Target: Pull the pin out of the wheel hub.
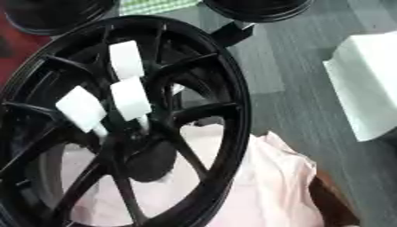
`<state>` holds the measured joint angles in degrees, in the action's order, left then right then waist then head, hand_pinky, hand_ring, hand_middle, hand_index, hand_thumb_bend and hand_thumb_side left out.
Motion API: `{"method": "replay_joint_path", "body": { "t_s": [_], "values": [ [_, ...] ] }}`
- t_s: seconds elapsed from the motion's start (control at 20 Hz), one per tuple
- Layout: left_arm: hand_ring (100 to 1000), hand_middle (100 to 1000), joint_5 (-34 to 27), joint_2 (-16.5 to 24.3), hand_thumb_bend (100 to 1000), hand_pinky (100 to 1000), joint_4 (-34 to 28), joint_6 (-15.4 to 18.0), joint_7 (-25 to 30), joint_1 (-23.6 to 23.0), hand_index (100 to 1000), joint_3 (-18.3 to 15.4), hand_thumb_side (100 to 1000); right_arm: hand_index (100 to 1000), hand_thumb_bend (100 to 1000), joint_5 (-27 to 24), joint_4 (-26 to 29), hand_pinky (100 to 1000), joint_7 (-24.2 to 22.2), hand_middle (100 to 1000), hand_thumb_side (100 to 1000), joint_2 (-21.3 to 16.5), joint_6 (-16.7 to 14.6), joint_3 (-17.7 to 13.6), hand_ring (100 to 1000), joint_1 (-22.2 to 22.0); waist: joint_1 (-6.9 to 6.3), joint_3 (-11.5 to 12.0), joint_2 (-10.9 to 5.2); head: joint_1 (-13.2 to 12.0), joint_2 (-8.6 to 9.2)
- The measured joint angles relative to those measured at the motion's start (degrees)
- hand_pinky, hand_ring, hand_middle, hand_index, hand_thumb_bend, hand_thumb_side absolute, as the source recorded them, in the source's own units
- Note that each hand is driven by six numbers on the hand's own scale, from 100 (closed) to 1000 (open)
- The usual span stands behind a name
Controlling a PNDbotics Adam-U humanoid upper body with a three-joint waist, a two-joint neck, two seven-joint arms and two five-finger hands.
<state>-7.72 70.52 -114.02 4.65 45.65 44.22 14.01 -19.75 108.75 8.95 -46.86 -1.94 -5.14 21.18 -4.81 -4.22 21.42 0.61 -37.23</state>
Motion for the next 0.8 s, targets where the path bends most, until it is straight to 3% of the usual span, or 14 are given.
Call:
{"method": "replay_joint_path", "body": {
  "t_s": [0.35, 0.8],
  "values": [
    [798, 771, 0.8, -6.6, 353, 821, 5.1, -2.3, 5.7, 10.3, 869, 7.1, 737, 761, 100, -0.1, -0.1, 890, -0.4, 663, 740, 0.0, 0.0, 0.3, 745, 0.5, 0.42, 0.1, -0.95, -0.3, -0.48],
    [817, 776, -0.5, -10.9, 456, 820, 10.6, -3.4, 6.3, 14.4, 887, 11.6, 653, 761, 100, -0.2, -0.2, 890, -0.4, 663, 741, 0.2, 0.0, 0.3, 744, 0.4, 0.41, 0.2, -1.64, -0.5, -0.95]
  ]
}}
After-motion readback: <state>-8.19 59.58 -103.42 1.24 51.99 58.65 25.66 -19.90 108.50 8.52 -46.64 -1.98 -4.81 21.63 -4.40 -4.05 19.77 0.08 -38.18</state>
